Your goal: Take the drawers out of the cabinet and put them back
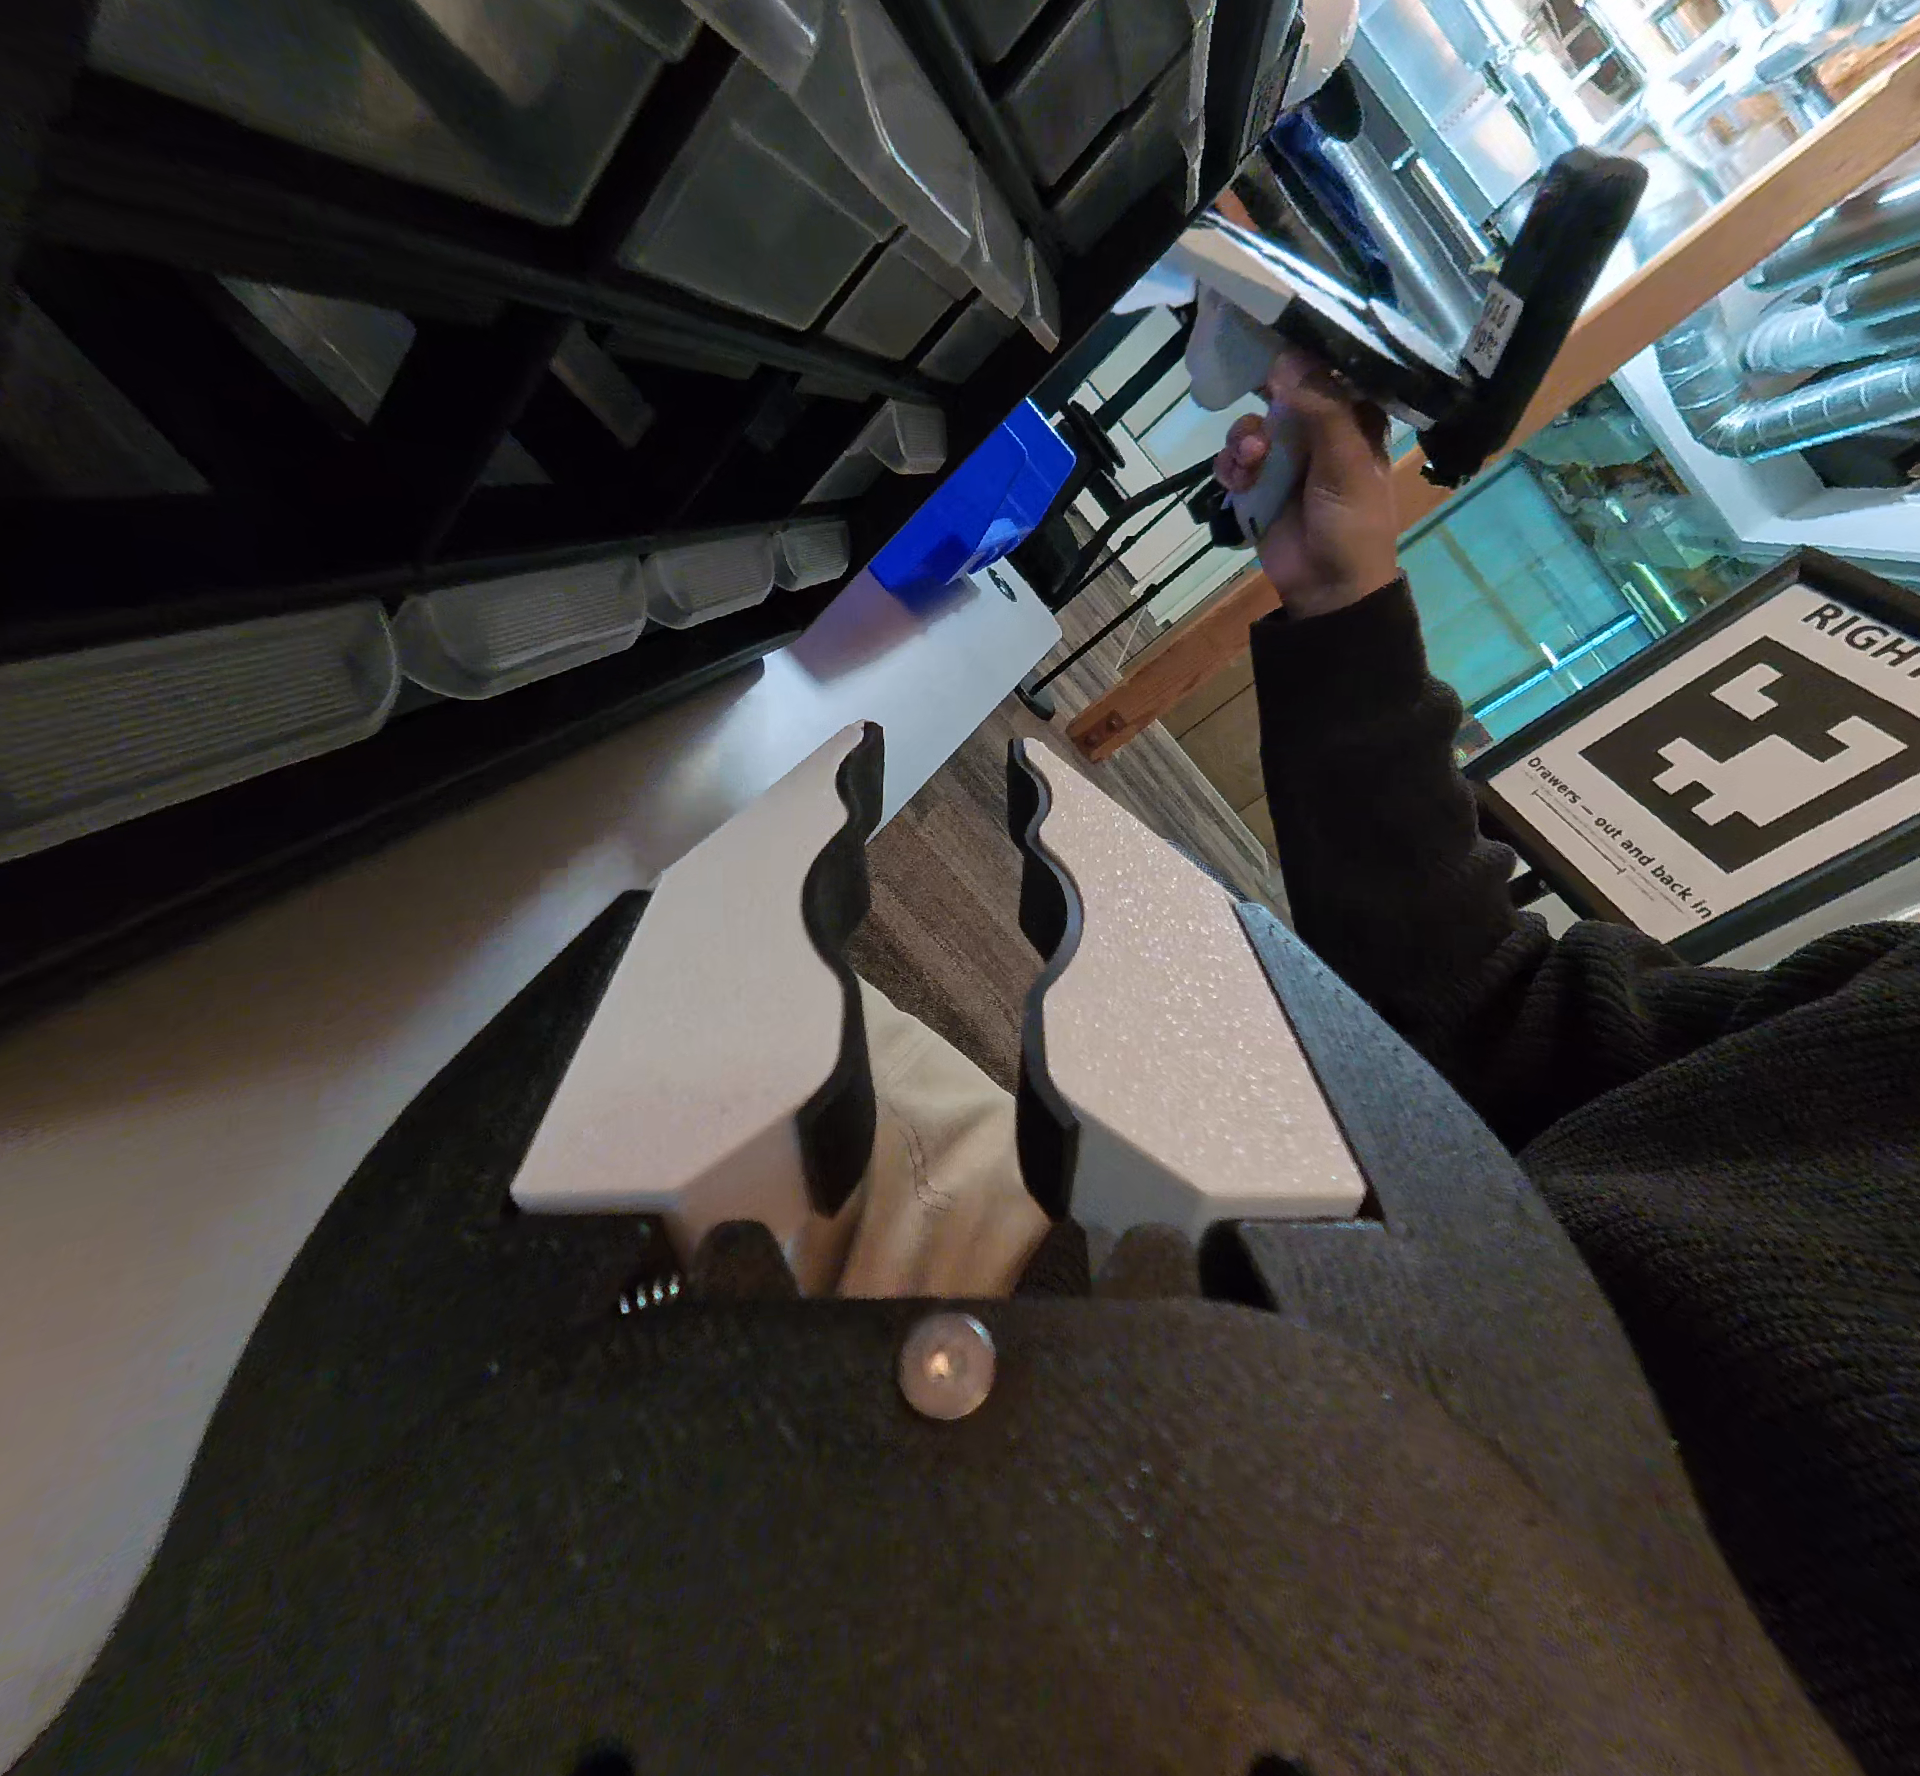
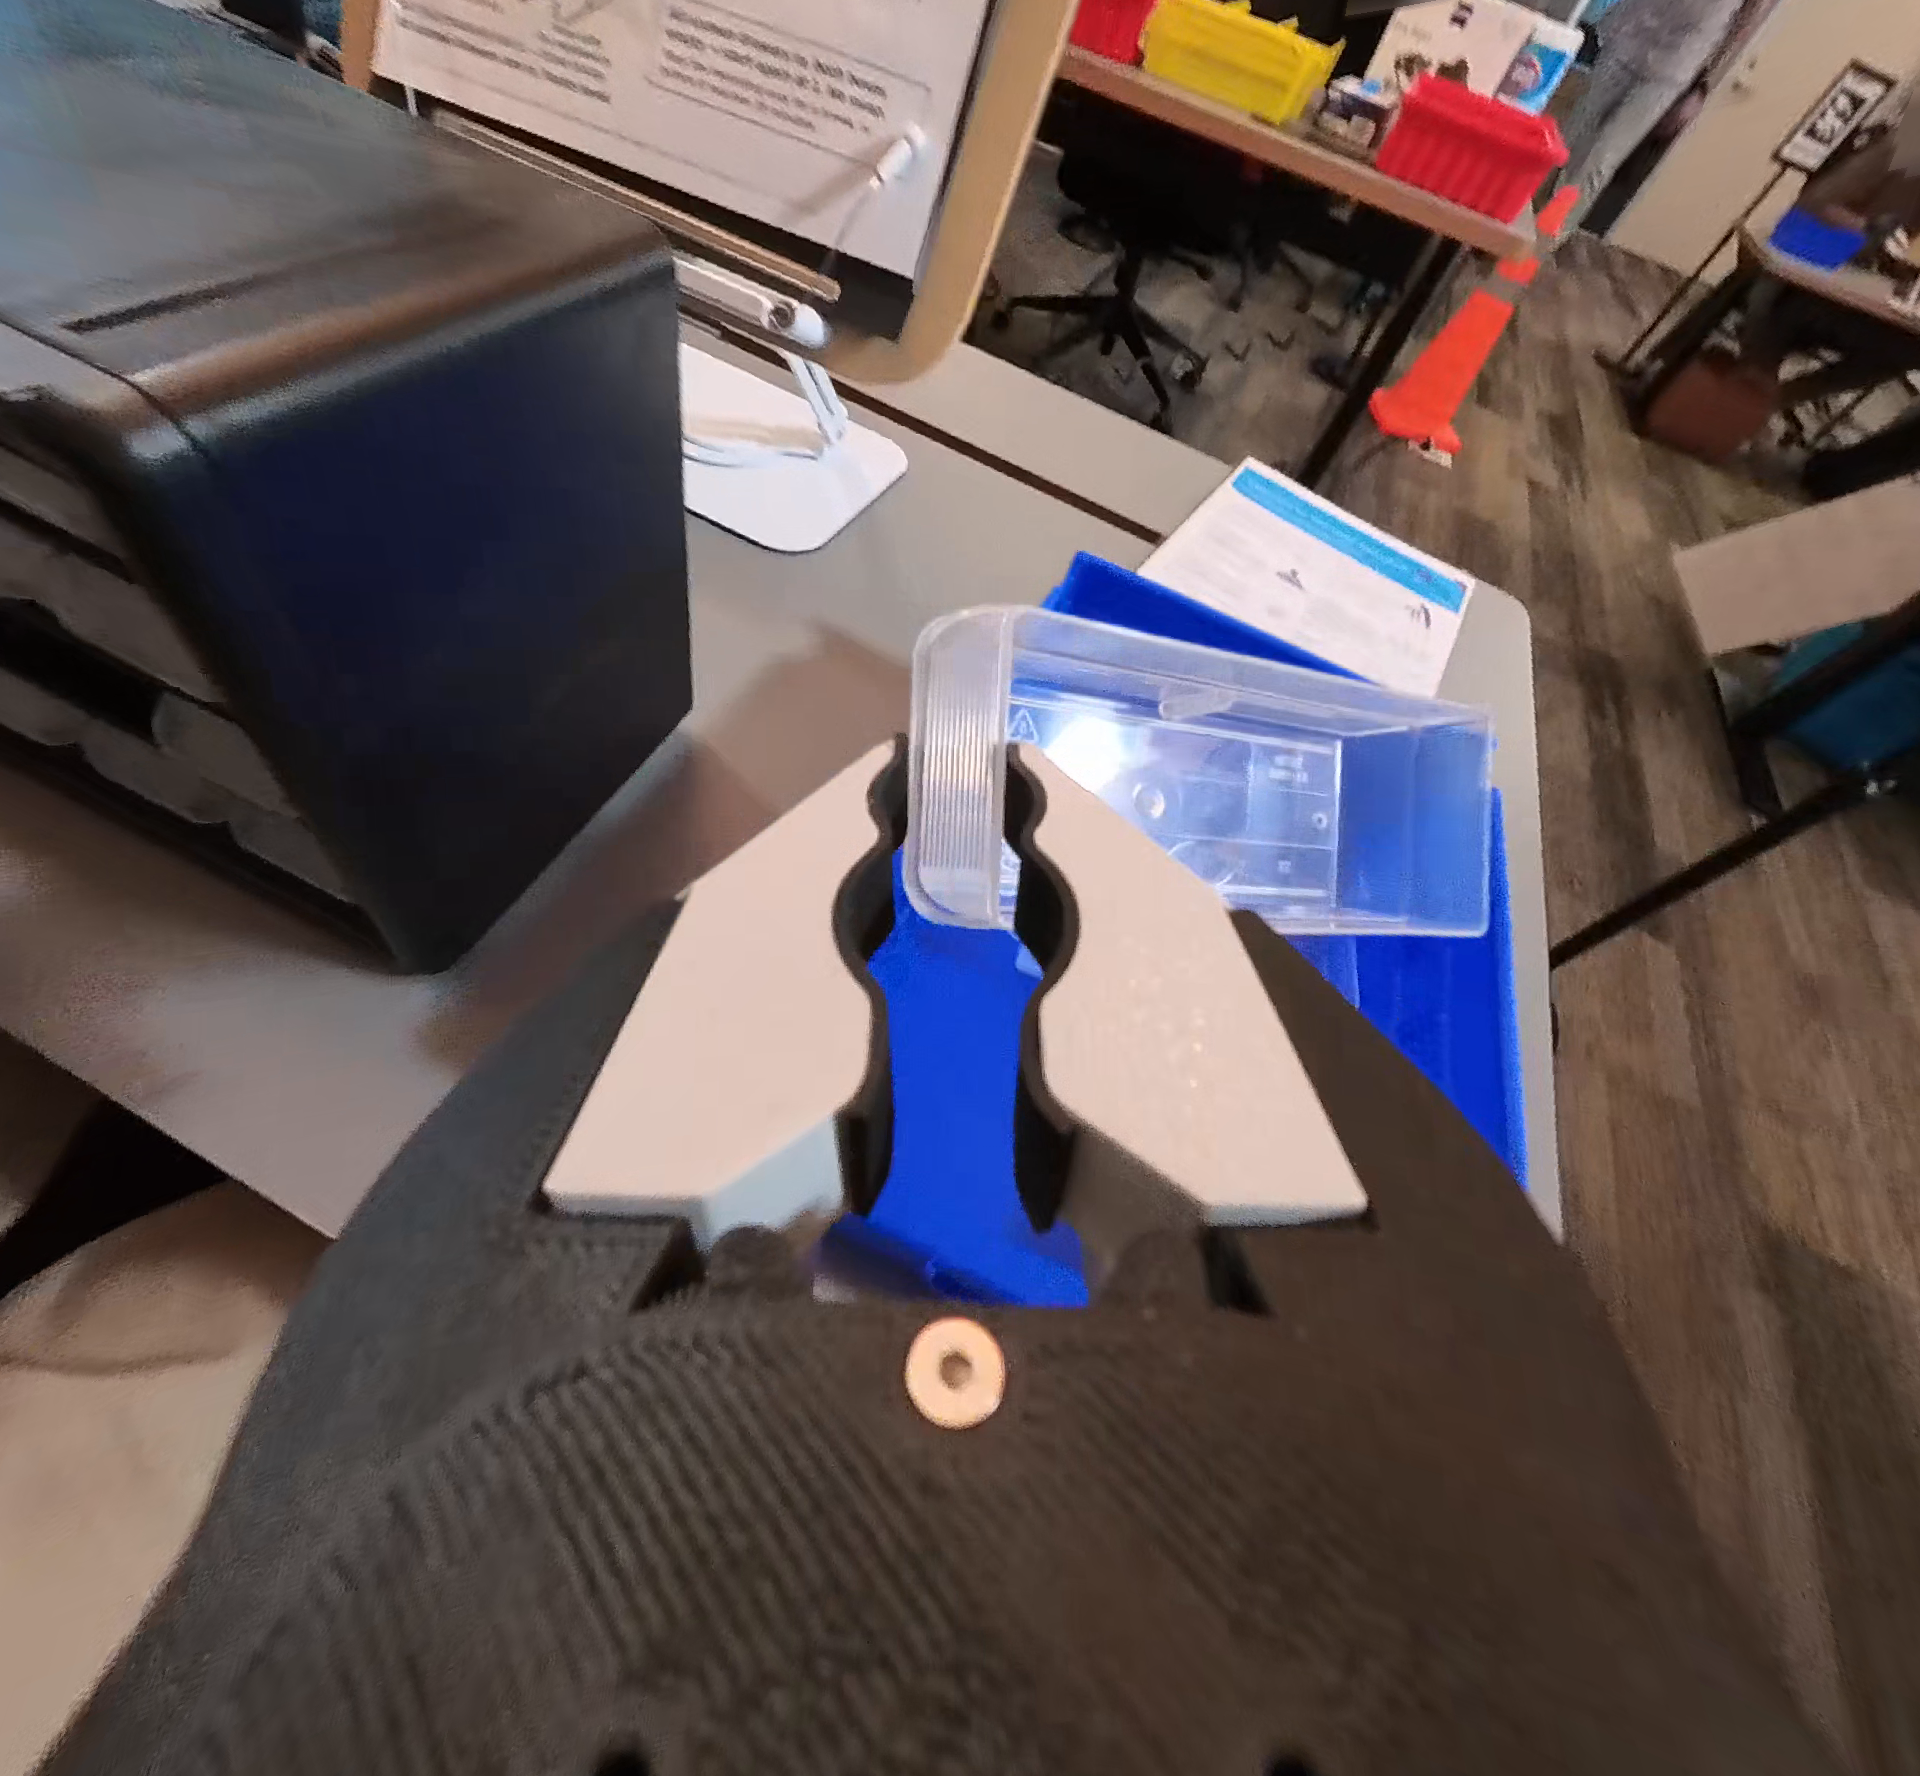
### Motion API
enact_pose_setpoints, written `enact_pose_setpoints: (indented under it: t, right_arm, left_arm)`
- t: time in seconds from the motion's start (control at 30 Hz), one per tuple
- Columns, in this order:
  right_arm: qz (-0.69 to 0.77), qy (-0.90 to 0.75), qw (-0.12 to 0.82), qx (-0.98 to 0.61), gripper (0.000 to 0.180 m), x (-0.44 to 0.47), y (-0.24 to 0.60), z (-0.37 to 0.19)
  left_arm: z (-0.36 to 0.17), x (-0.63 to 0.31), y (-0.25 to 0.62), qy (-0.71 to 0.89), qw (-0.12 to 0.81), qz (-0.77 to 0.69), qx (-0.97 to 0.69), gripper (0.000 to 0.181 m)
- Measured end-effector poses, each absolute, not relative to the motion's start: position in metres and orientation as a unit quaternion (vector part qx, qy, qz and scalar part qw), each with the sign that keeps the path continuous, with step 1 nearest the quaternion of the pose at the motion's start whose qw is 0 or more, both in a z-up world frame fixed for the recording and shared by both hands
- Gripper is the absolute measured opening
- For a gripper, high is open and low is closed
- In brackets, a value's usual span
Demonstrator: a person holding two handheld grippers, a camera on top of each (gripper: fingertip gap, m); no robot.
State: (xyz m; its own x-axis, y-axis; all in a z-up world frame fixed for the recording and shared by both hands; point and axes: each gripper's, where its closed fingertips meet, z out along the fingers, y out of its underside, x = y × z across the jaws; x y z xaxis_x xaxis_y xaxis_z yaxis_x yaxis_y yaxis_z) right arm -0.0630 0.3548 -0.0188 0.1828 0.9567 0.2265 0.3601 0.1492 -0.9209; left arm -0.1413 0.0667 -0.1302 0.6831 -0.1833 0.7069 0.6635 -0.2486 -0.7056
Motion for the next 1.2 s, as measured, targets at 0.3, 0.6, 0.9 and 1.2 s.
enact_pose_setpoints:
  t: [0.3,0.6,0.9,1.2]
  right_arm:
    - [0.292,-0.548,0.488,-0.614,0.016,-0.058,0.371,-0.031]
    - [0.287,-0.546,0.482,-0.623,0.016,-0.056,0.373,-0.035]
    - [0.286,-0.544,0.472,-0.632,0.016,-0.056,0.375,-0.040]
    - [0.286,-0.543,0.465,-0.638,0.016,-0.056,0.377,-0.044]
  left_arm:
    - [-0.132,-0.142,0.067,-0.174,0.585,-0.364,-0.703,0.021]
    - [-0.131,-0.140,0.067,-0.172,0.586,-0.362,-0.704,0.021]
    - [-0.131,-0.141,0.067,-0.171,0.587,-0.360,-0.705,0.021]
    - [-0.132,-0.141,0.068,-0.173,0.585,-0.362,-0.705,0.021]
